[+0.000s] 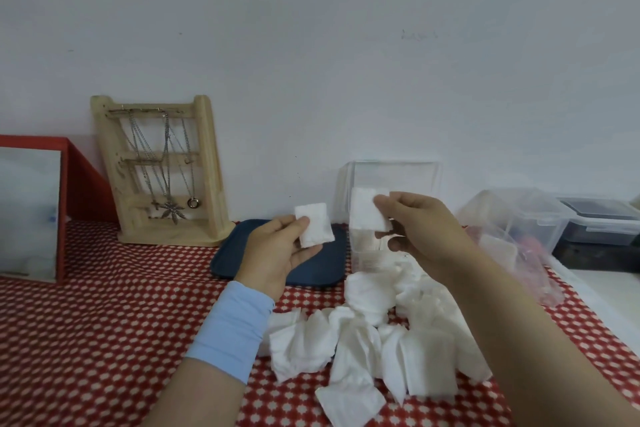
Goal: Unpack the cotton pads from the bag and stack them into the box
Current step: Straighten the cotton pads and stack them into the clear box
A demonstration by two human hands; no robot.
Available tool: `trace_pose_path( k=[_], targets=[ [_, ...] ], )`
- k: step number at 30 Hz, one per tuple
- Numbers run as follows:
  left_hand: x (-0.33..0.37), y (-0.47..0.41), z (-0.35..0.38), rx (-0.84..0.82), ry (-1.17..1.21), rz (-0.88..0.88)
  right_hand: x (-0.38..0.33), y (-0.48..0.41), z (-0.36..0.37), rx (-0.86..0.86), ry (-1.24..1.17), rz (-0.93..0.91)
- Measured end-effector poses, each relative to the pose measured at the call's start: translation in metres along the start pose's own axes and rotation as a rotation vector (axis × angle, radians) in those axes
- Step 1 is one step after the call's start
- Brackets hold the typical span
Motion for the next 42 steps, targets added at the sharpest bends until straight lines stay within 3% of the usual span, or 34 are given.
trace_pose_path(
  k=[3, 6, 11, 23, 26, 30, 35, 39, 42],
  targets=[
    [0.001, 0.004, 0.008, -0.103, -0.058, -0.03, -0.011, 0.007, 0.015, -0.113, 0.058, -0.092],
    [0.003, 0.015, 0.018, -0.205, -0.1, -0.04, -0.011, 0.011, 0.029, -0.047, 0.174, -0.097],
    [0.011, 0.03, 0.011, -0.176, -0.058, -0.036, -0.02, 0.018, 0.039, 0.055, 0.185, -0.078],
    [0.049, 0.055, -0.023, -0.123, -0.039, -0.018, -0.042, 0.018, 0.098, 0.042, 0.242, -0.08],
    [0.057, 0.053, -0.049, -0.034, -0.183, 0.047, -0.037, 0.013, 0.117, -0.043, 0.444, -0.049],
    [0.07, 0.046, -0.087, 0.102, -0.187, 0.081, -0.018, 0.007, 0.131, -0.289, 0.827, -0.09],
    [0.067, 0.047, -0.098, 0.108, -0.195, 0.03, 0.012, 0.013, 0.162, -0.565, 1.301, -0.1],
    [0.064, 0.049, -0.102, 0.111, -0.179, 0.012, 0.01, 0.014, 0.171, -0.588, 1.365, -0.119],
    [0.064, 0.05, -0.107, 0.151, -0.165, 0.013, 0.006, 0.013, 0.166, -0.556, 1.268, -0.095]
  ],
)
Point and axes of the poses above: each hand's wrist, its own y-axis away from the middle knuckle, its own z-axis out of the palm, x = y × z, the point moved 5 cm from there along -y, towards the middle knuckle, and after that the axes turned 15 degrees about y, right-handed, at the moved point
